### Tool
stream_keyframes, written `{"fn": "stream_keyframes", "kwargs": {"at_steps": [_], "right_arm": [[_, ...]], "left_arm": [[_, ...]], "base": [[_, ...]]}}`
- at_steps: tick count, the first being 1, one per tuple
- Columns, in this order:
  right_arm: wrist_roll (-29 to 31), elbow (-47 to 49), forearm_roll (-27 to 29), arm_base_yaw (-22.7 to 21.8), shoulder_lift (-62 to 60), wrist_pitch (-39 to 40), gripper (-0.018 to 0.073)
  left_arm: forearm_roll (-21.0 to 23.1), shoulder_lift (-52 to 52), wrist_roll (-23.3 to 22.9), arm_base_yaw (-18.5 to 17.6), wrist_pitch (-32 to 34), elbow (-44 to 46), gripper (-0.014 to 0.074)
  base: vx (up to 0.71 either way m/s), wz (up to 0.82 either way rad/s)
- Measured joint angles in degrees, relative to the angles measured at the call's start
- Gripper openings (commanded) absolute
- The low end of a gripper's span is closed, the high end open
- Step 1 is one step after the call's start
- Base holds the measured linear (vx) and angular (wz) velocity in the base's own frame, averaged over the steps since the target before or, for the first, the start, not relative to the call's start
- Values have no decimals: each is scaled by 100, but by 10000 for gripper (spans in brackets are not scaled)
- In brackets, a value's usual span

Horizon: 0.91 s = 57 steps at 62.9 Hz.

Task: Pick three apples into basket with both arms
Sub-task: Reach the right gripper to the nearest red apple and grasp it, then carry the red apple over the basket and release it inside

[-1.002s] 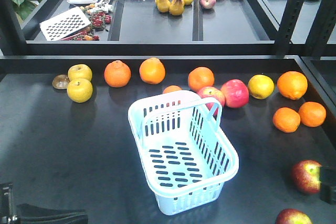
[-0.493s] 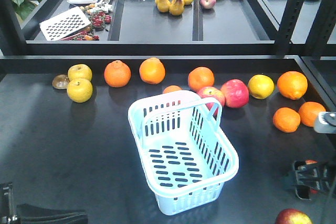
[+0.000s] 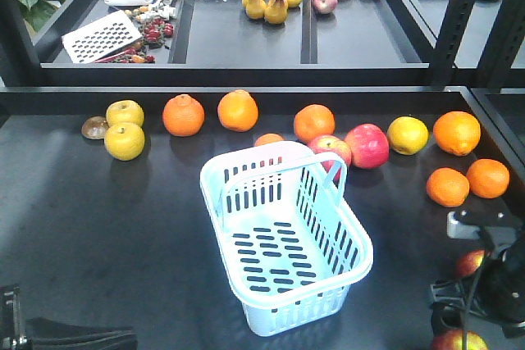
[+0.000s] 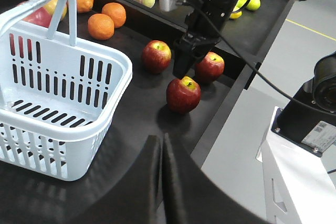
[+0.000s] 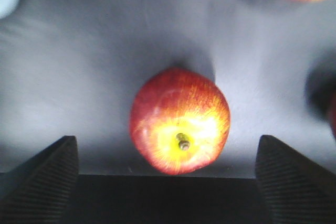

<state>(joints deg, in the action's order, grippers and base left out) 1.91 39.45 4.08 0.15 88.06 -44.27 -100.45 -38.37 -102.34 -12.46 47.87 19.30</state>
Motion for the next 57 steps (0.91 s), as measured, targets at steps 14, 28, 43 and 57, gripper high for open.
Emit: {"fn": "stream_keyframes", "kwargs": {"at_steps": [14,28,43,57], "right_arm": [[-9,11,-83,0,693,207,632],[-14,38,-104,0,1202,402,619],[100,38,-104,0,1491,583,555],[165,38,-99,0,1504,585,282]], "left_arm": [[0,0,0,0,-18,0,-8],[0,0,0,0,-18,0,-8],[0,0,0,0,-18,0,-8],[0,0,0,0,-18,0,-8]], "base": [[0,0],[0,0],[0,0],[0,0]]}}
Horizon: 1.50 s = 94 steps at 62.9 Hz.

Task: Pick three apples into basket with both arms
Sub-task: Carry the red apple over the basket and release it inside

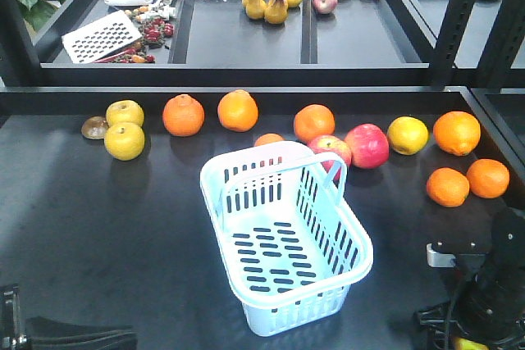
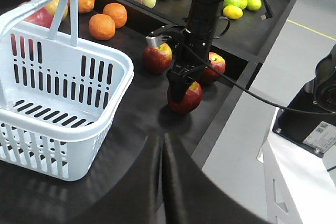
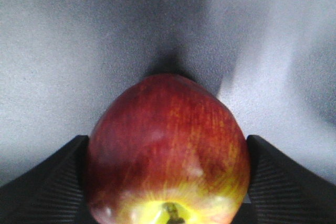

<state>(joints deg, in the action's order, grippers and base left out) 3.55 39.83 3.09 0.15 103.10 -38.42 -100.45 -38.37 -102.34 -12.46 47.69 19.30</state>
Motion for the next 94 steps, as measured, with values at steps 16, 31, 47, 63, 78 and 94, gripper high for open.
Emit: {"fn": "stream_keyframes", "kwargs": {"at_steps": [16,31,47,63,78,94], "right_arm": [[181,0,46,0,-946,-422,-11],[805,0,599,0,-3039,-863,-8],[2768,-18,2780,0,-4324,-1035,-4],[4832,-42,5477,0,-3732,-881,-3],[6069,4,6464,750,-2423,-18,-1],[6332,391,6864,1067,-1568,870,179]], "left_arm": [[0,0,0,0,-11,0,-8],[0,0,0,0,-15,0,-8],[0,0,0,0,-15,0,-8],[0,0,0,0,-15,0,-8],[0,0,0,0,-15,0,-8],[0,0,0,0,-17,0,-8]], "base": [[0,0],[0,0],[0,0],[0,0],[0,0],[0,0]]}}
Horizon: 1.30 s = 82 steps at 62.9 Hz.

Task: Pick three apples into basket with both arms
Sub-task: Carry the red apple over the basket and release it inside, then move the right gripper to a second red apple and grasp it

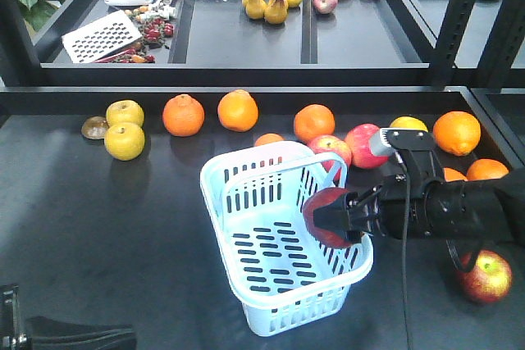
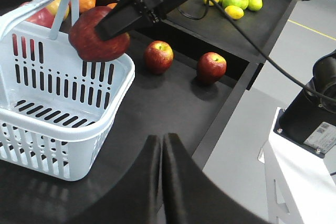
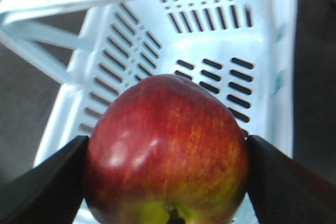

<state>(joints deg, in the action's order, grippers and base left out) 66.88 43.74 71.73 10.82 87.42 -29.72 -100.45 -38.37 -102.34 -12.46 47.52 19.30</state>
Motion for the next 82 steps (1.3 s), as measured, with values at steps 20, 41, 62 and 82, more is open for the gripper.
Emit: {"fn": "stream_keyframes", "kwargs": {"at_steps": [20,41,62,82], "right_arm": [[4,149,76,0,433,-24,674],[4,178,123,0,516,-36,590],[-1382,178,-1463,-207,-89,-474,-16],[-3540,178,-4260,-1334,-1276,-1245,16]], "left_arm": [[0,0,0,0,-24,0,-8],[0,0,0,0,-138,0,-8],[0,0,0,0,-151,0,-8],[0,0,0,0,-157,0,-8]], "base": [[0,0],[0,0],[0,0],[0,0]]}}
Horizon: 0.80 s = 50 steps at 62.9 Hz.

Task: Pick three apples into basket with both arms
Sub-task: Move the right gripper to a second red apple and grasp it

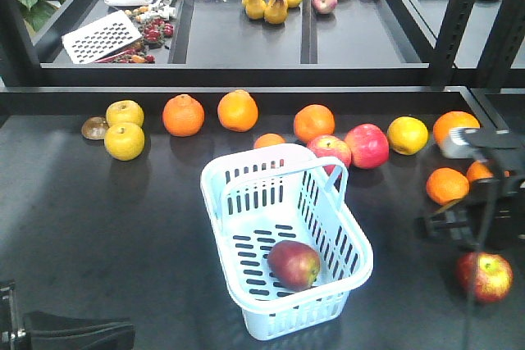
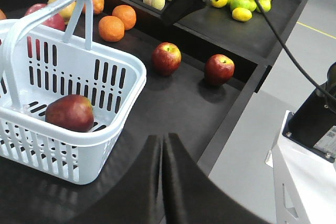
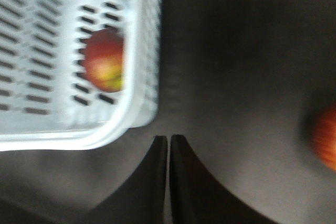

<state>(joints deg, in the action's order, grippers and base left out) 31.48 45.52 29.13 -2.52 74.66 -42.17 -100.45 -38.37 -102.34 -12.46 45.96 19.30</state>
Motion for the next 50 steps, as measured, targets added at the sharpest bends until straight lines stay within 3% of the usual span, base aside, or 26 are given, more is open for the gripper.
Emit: {"fn": "stream_keyframes", "kwargs": {"at_steps": [9,14,27,32,50], "right_arm": [[-419,0,-555,-587,-158,-3,95],[-464,0,-622,-844,-115,23,197],[-571,0,-669,-1287,335,150,616],[-700,12,-696,-1408,570,258,732],[-847,625,-821,-1511,1574,310,678]], "left_arm": [[0,0,0,0,3,0,-8],[0,0,0,0,-2,0,-8],[0,0,0,0,-96,0,-7],[0,0,0,0,-163,0,-7],[0,0,0,0,-278,0,-7]], "base": [[0,0],[0,0],[0,0],[0,0],[0,0]]}}
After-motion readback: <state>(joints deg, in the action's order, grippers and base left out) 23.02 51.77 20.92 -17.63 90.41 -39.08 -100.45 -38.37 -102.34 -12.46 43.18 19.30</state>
